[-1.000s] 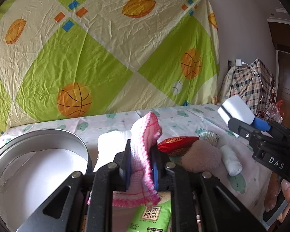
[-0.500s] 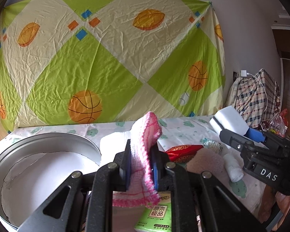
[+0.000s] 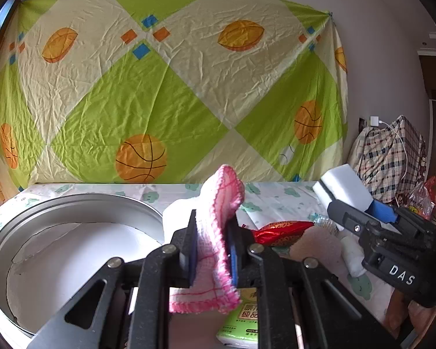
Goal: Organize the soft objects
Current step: 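Lift the washcloth with the left tool while the right tool lifts the sponge, then lower washcloth and sponge into the round tin and open both tools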
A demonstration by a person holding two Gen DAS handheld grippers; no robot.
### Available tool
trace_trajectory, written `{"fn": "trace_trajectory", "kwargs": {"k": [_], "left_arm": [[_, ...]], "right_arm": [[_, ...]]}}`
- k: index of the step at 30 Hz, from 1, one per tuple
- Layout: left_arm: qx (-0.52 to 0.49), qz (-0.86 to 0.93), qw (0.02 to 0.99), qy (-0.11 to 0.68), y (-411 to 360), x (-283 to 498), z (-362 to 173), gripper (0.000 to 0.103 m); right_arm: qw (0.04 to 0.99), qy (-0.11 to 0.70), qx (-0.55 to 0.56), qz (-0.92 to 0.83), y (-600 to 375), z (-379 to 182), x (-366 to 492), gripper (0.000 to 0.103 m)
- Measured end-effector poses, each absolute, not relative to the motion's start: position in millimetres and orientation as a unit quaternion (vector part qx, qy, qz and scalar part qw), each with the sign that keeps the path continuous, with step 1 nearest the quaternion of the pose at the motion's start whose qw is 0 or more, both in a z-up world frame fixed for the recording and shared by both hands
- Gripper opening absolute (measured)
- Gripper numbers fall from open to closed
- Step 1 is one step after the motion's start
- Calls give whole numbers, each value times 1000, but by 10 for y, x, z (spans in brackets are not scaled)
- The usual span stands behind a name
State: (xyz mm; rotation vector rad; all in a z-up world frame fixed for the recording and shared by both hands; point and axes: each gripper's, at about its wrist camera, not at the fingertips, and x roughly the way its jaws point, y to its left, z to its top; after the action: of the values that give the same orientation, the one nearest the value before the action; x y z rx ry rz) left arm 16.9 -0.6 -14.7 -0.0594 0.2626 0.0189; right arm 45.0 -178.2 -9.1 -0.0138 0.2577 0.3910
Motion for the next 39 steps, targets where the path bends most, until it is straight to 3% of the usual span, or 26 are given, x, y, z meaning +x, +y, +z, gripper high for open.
{"fn": "trace_trajectory", "kwargs": {"k": [39], "left_arm": [[-74, 59, 989, 113, 635, -178, -143, 15]], "right_arm": [[952, 130, -26, 277, -1037, -102, 300, 59]]}}
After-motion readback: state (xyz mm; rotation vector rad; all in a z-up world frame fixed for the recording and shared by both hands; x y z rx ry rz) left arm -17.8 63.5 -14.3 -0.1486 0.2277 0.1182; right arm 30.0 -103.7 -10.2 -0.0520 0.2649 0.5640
